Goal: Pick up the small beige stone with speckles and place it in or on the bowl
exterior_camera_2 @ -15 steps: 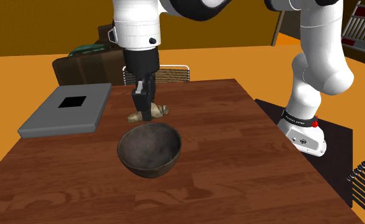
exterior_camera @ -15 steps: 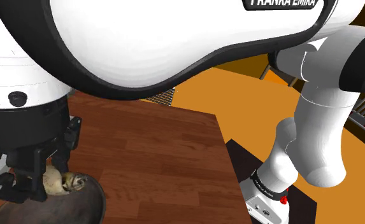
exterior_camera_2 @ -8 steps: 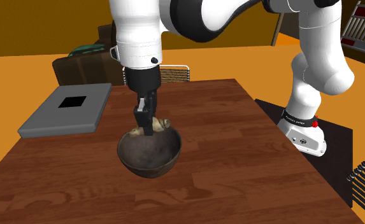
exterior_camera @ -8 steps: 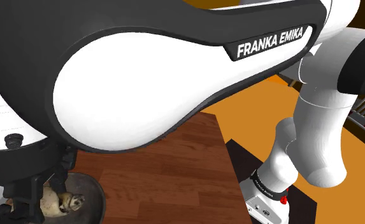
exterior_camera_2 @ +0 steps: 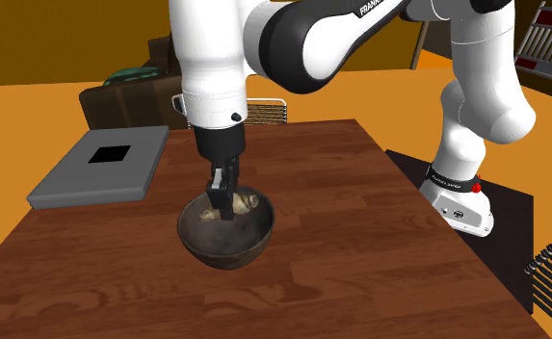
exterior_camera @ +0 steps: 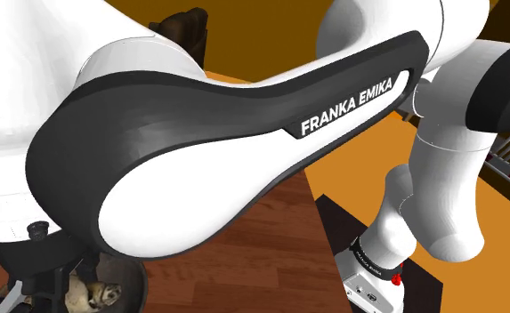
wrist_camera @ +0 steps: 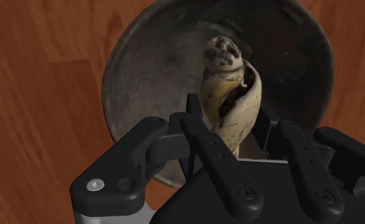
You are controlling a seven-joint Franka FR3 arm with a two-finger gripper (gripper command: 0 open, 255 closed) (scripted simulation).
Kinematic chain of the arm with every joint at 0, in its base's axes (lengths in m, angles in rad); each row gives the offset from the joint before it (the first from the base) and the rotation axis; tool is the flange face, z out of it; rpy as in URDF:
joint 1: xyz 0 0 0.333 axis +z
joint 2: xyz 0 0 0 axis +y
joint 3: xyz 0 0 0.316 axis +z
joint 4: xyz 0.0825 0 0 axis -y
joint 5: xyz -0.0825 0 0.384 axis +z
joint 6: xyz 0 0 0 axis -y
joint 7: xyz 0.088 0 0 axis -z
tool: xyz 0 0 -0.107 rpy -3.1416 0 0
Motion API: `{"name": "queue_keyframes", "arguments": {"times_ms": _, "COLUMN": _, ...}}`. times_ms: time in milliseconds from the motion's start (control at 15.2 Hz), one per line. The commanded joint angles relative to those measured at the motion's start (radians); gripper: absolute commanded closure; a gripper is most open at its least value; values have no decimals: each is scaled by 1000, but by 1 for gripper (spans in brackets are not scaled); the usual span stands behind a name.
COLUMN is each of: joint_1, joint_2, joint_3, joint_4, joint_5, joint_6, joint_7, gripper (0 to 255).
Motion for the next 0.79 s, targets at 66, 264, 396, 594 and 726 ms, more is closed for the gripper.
{"name": "queue_keyframes", "arguments": {"times_ms": 66, "joint_1": 1, "joint_2": 2, "joint_3": 0, "joint_4": 0, "joint_5": -1, "joint_6": 2, "joint_7": 1, "gripper": 255}}
{"name": "queue_keyframes", "arguments": {"times_ms": 264, "joint_1": 1, "joint_2": 2, "joint_3": 0, "joint_4": 0, "joint_5": -1, "joint_6": 2, "joint_7": 1, "gripper": 255}}
{"name": "queue_keyframes", "arguments": {"times_ms": 396, "joint_1": 1, "joint_2": 2, "joint_3": 0, "joint_4": 0, "joint_5": -1, "joint_6": 3, "joint_7": 1, "gripper": 0}}
{"name": "queue_keyframes", "arguments": {"times_ms": 594, "joint_1": 1, "joint_2": 2, "joint_3": 0, "joint_4": 0, "joint_5": -1, "joint_6": 3, "joint_7": 1, "gripper": 0}}
{"name": "queue_keyframes", "arguments": {"times_ms": 726, "joint_1": 1, "joint_2": 2, "joint_3": 0, "joint_4": 0, "joint_5": -1, "joint_6": 2, "joint_7": 1, "gripper": 0}}
